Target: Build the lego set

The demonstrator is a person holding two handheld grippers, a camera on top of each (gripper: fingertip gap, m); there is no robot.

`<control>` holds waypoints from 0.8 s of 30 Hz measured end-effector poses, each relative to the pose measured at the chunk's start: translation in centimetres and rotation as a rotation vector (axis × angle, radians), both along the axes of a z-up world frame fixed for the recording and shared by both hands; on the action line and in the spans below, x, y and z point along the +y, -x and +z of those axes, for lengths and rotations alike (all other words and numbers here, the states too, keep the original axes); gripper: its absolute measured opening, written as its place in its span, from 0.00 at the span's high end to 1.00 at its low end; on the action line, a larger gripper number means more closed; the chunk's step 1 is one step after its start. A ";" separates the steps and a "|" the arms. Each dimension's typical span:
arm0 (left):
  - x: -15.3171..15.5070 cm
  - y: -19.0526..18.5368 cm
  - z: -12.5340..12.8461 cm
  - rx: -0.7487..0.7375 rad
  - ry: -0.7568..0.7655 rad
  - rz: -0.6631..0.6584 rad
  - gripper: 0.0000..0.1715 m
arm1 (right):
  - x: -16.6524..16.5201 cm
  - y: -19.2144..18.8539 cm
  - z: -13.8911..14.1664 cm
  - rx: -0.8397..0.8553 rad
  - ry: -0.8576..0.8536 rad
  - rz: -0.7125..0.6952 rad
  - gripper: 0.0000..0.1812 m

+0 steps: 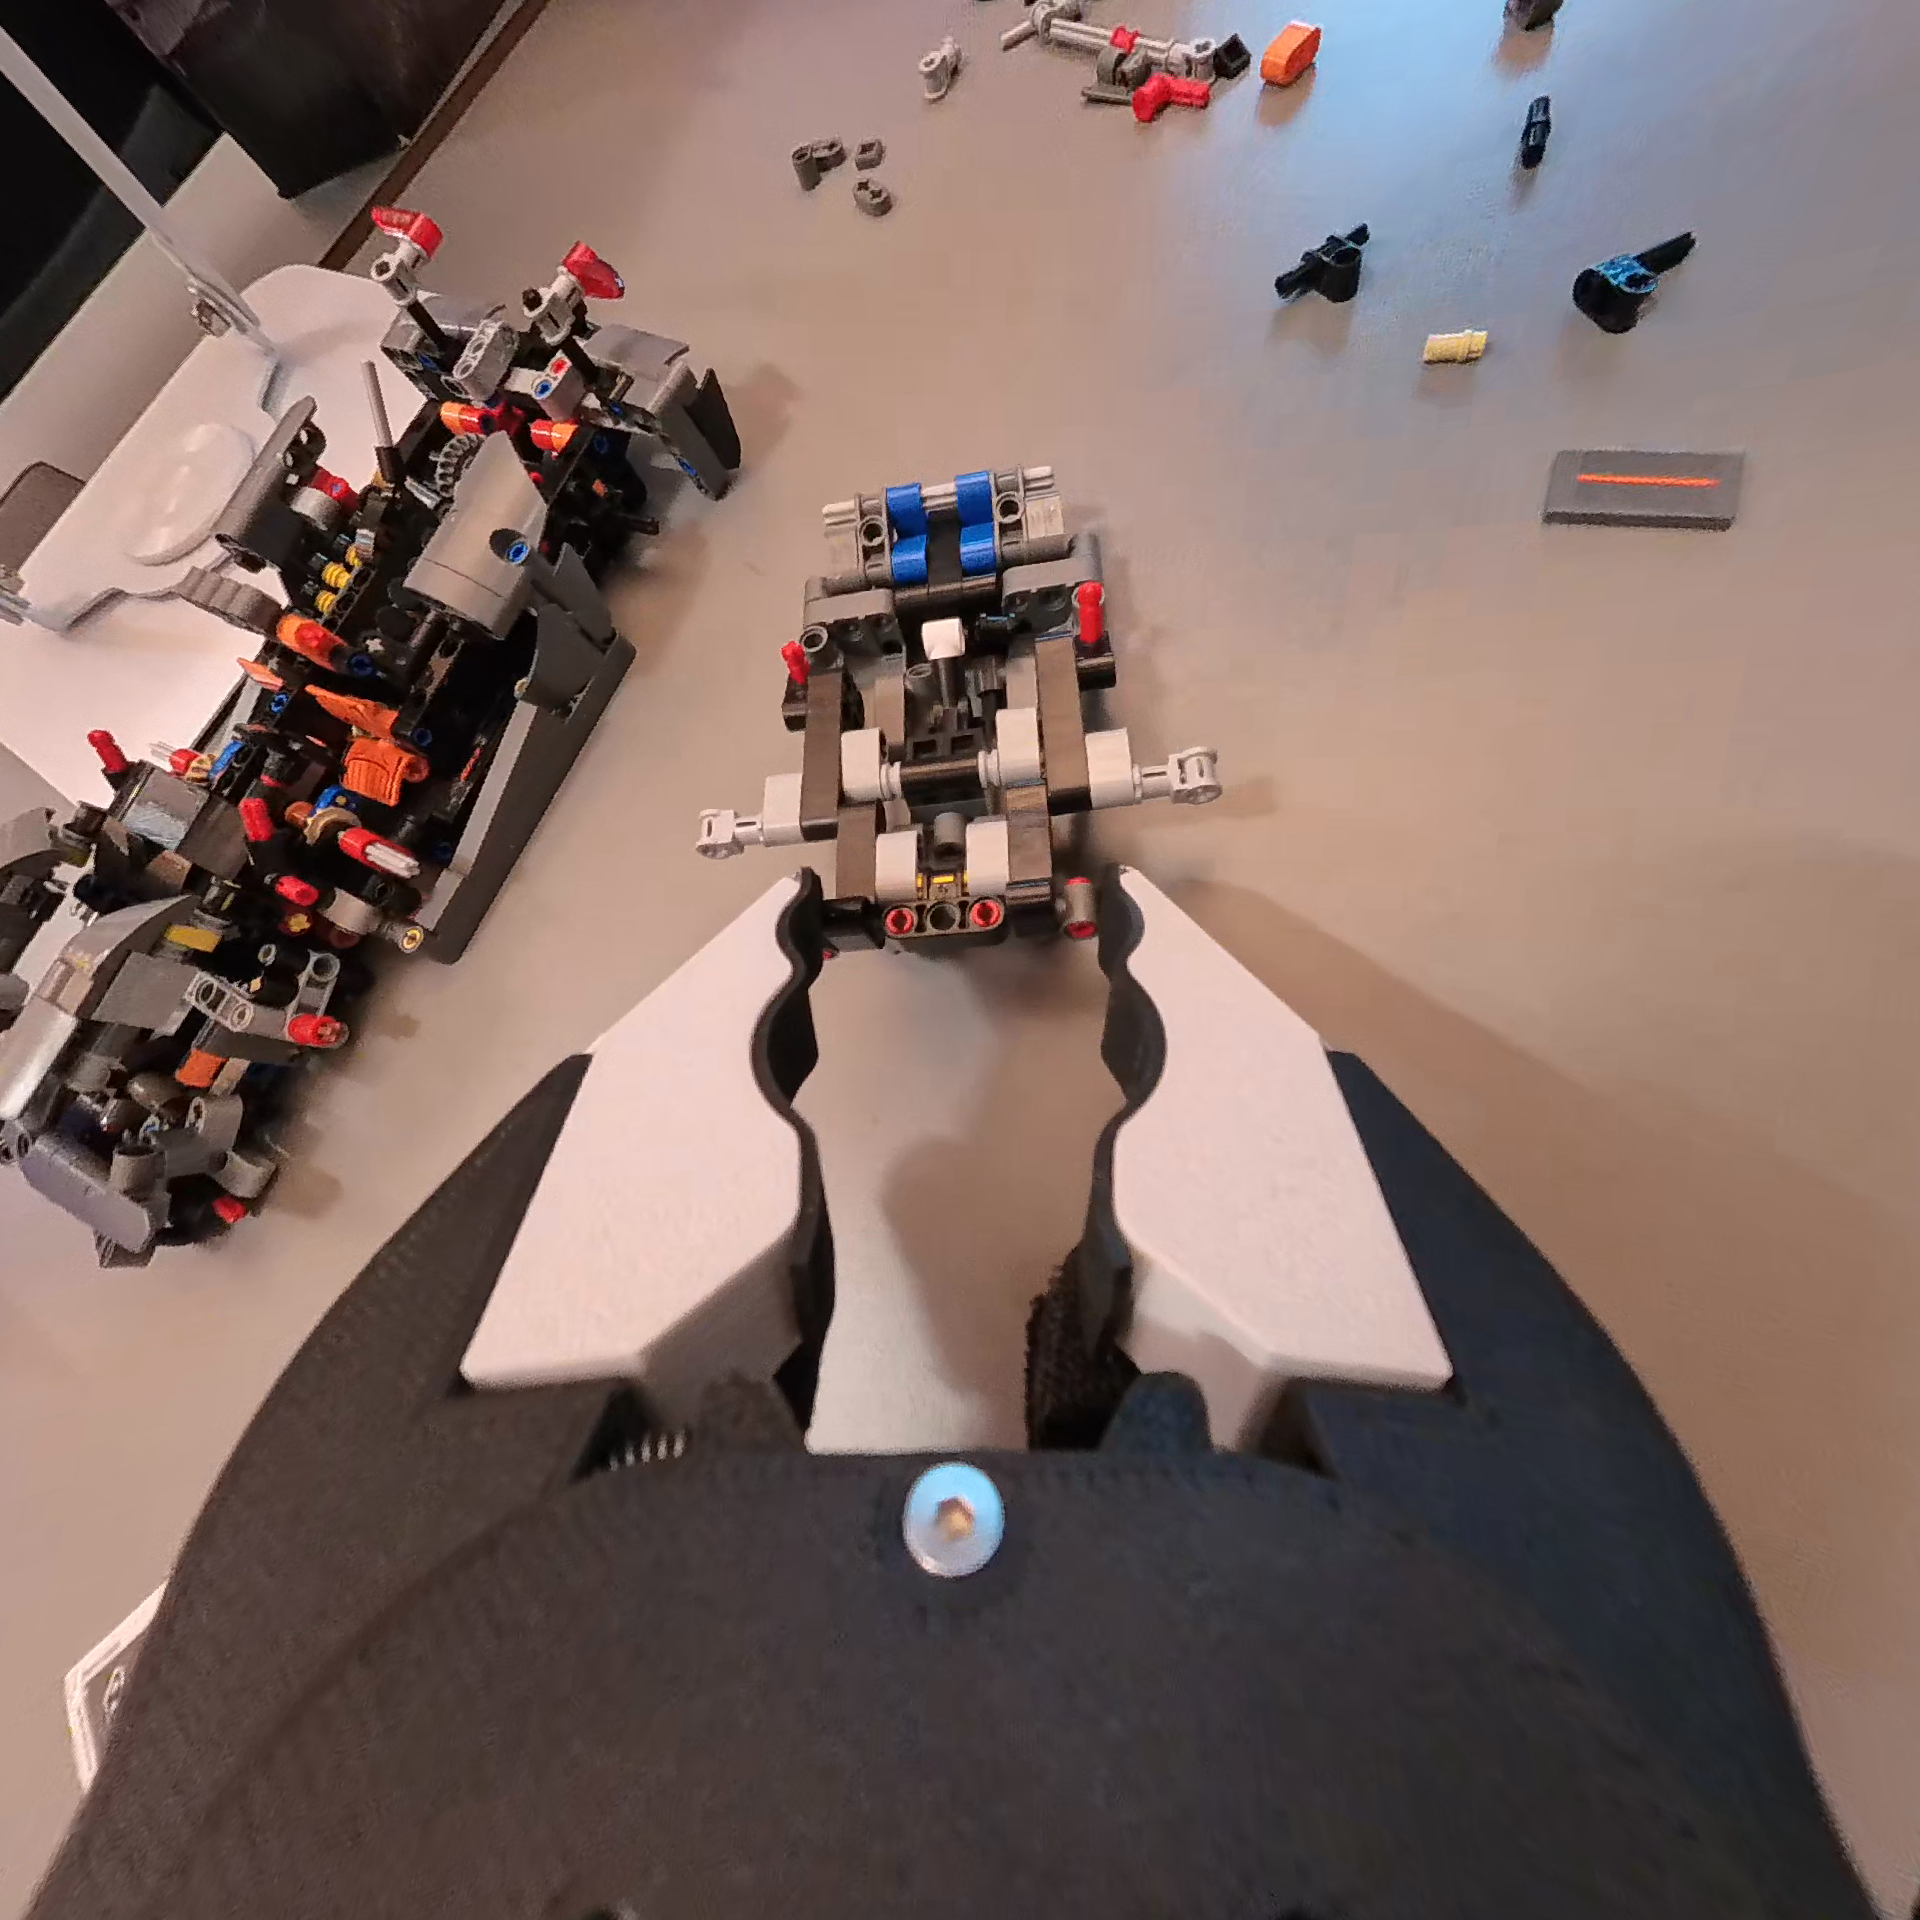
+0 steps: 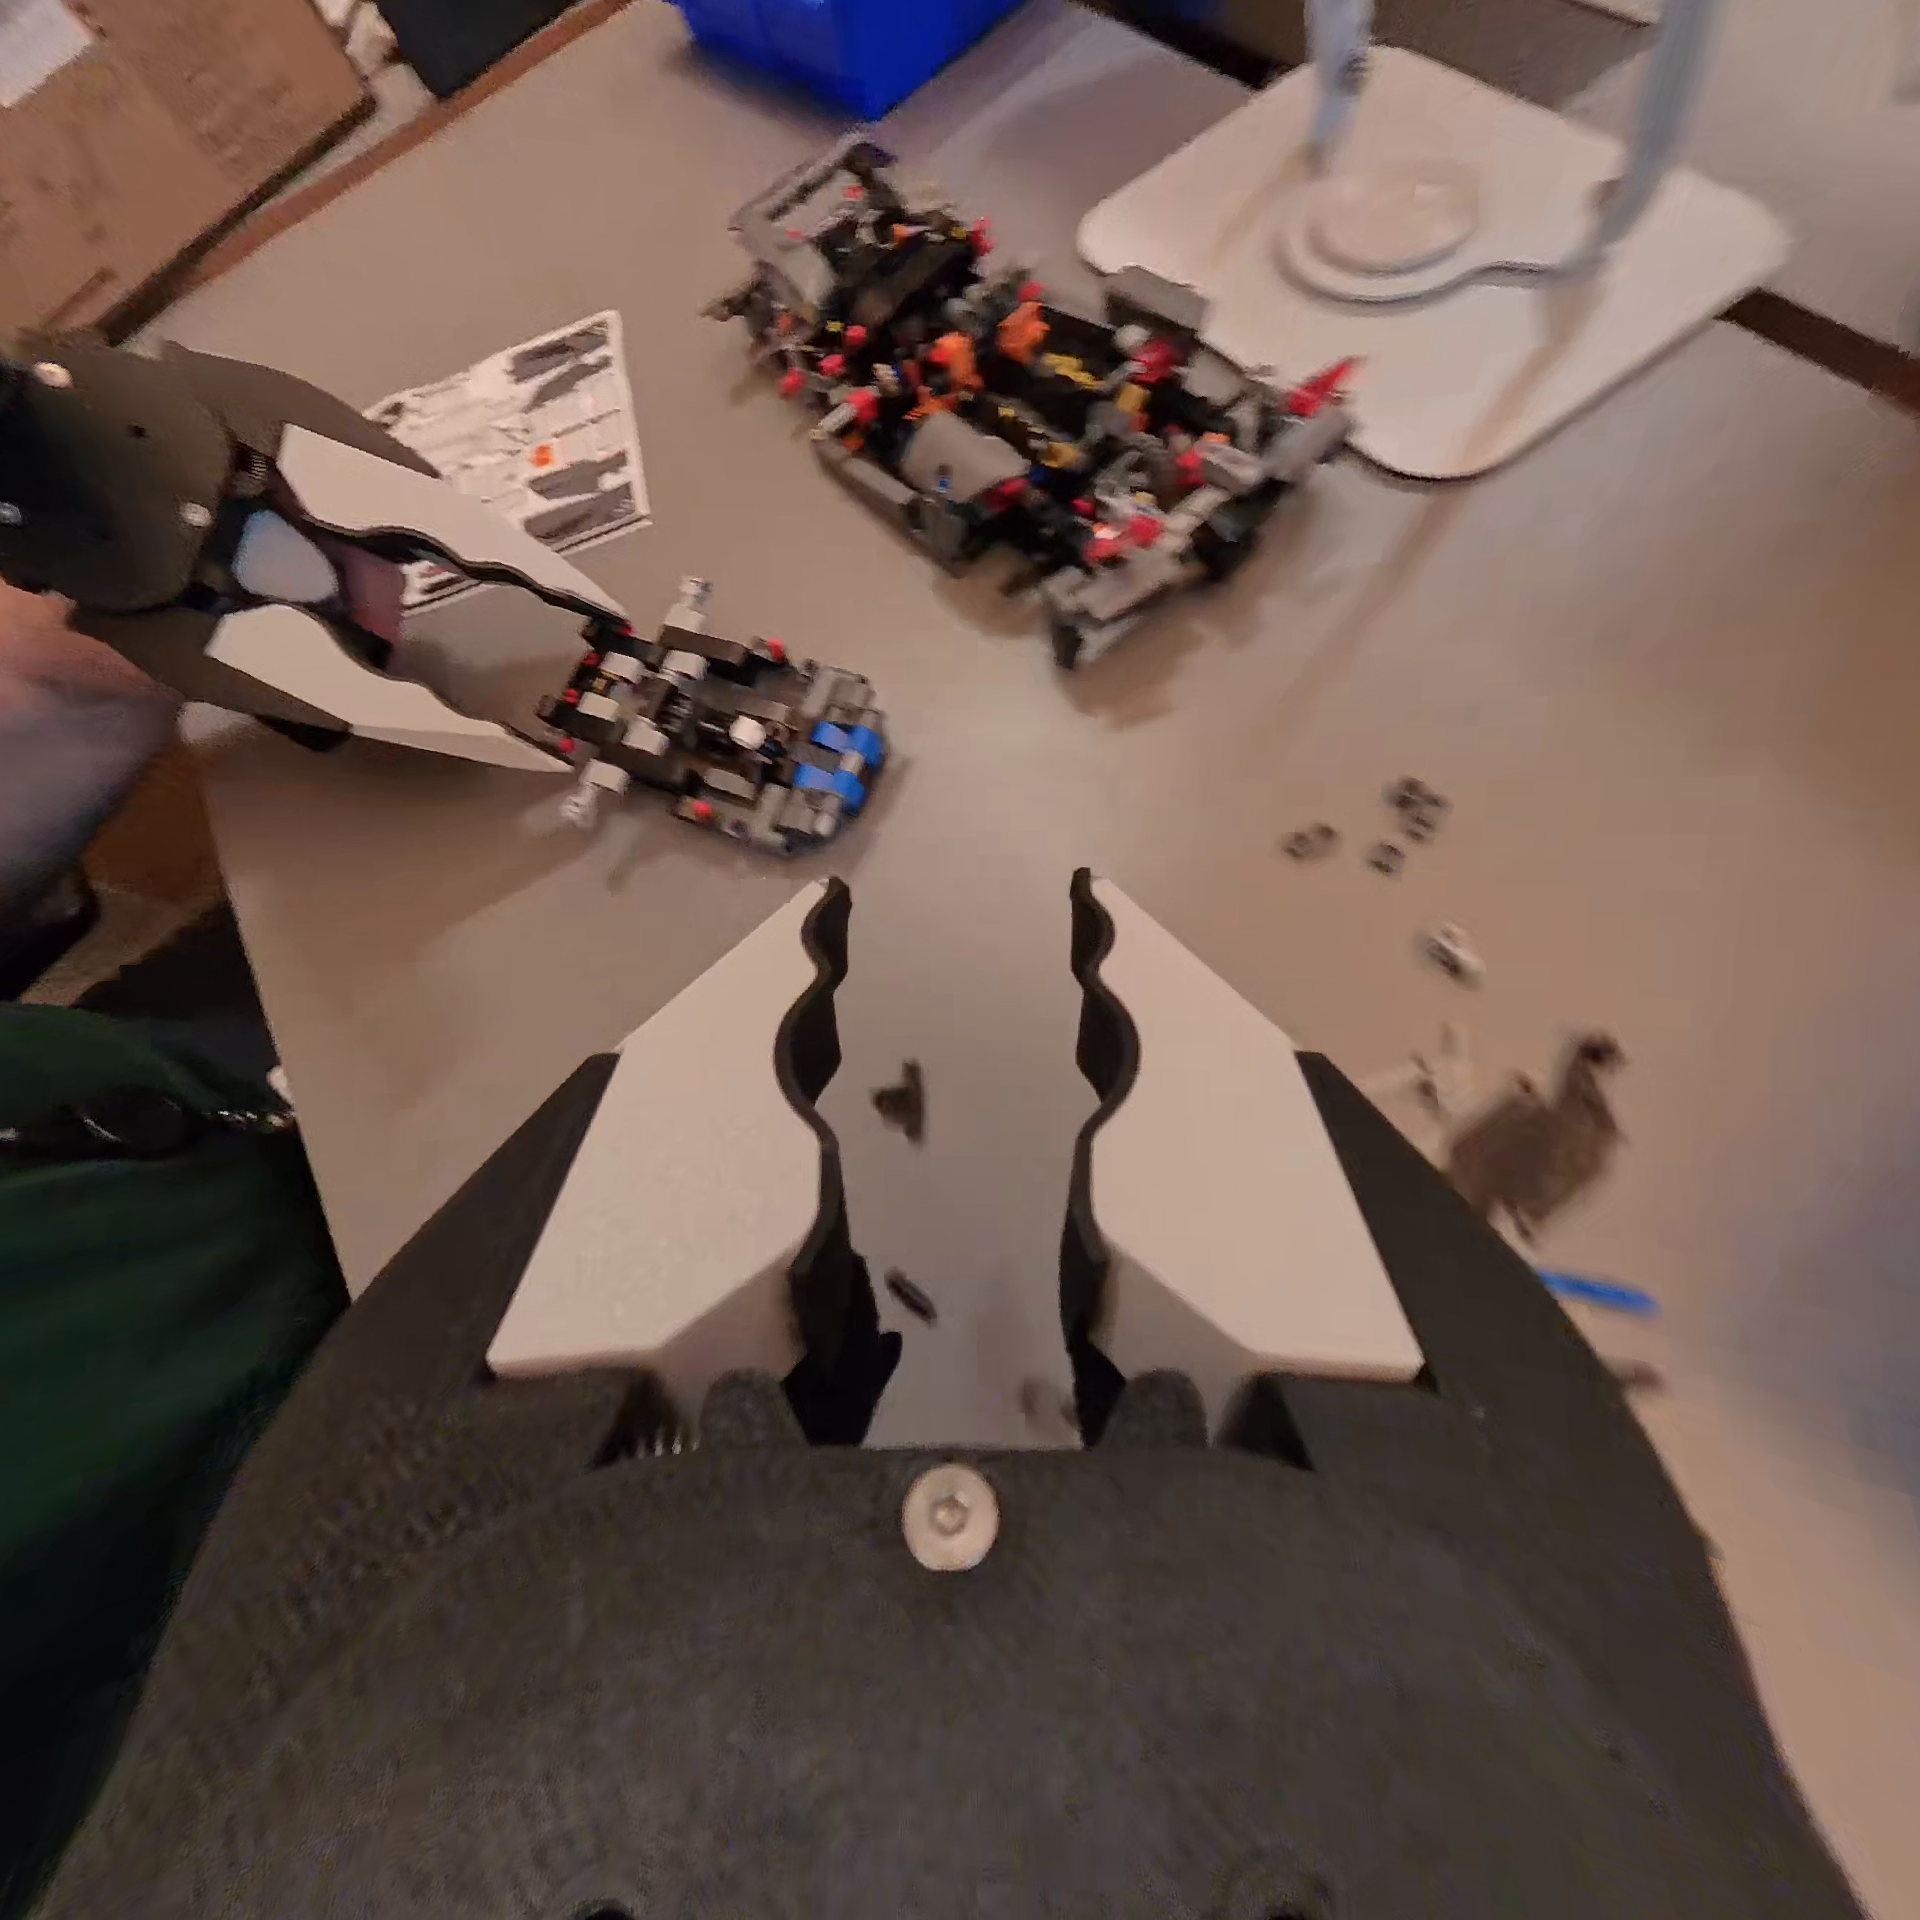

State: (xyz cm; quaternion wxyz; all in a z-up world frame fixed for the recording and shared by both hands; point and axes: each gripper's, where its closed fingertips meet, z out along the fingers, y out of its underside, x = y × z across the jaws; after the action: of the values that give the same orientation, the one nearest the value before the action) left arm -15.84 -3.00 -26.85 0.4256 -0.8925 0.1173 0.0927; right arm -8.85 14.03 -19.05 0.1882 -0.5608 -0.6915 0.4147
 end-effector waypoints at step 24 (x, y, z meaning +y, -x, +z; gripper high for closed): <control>0.0 -1.0 0.1 0.013 0.013 0.000 0.70 | -6.8 -8.1 -10.5 -0.339 -0.238 0.400 1.00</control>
State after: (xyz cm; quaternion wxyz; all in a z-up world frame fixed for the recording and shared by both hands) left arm -14.85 -2.96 -26.75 0.4191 -0.8946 0.1205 0.0979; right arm -0.71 7.28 -29.50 0.0490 -0.4484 -0.8539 0.2597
